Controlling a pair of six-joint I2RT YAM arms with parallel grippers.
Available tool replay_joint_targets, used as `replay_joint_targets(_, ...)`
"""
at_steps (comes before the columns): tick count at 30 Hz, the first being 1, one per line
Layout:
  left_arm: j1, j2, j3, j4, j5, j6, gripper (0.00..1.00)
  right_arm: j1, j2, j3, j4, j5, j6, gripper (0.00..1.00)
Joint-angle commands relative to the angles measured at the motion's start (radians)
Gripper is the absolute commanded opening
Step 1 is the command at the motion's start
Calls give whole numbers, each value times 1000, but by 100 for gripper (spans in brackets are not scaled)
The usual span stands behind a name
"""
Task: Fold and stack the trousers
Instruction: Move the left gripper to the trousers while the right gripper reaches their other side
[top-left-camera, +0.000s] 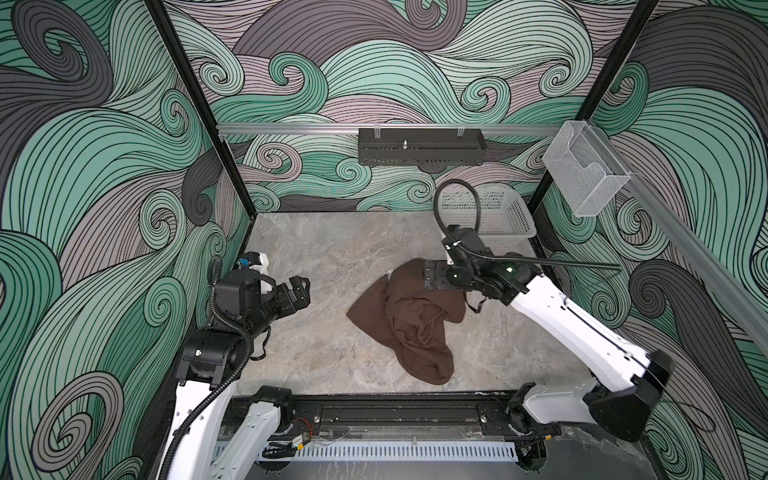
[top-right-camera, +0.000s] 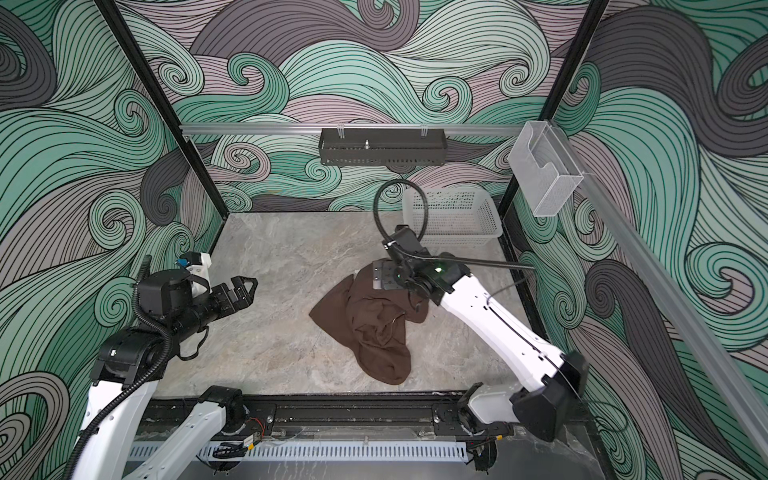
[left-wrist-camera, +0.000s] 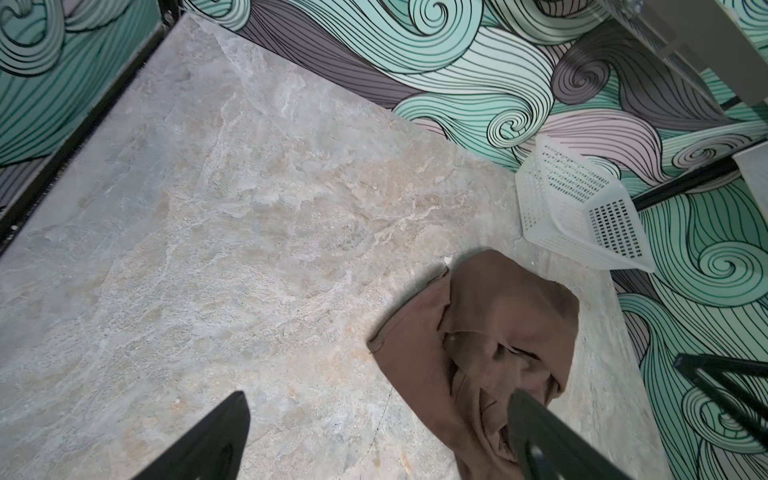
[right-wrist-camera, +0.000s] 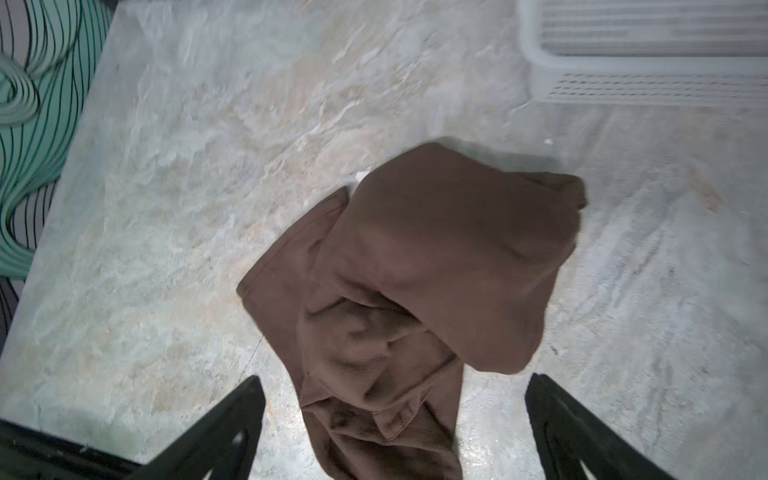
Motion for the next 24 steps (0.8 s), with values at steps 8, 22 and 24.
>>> replay_joint_targets(8,-354,251,-40,191,17,4,99,-421,-257,-448,129,-215,144,94)
replay_joint_targets(22,-759,930,278,293,-110,93,99,-616,-412,-620,180,-338,240,92)
replay_joint_targets(24,-764,967,281,294,-130,73,99,-617,-404,-626,183,-384,228,89)
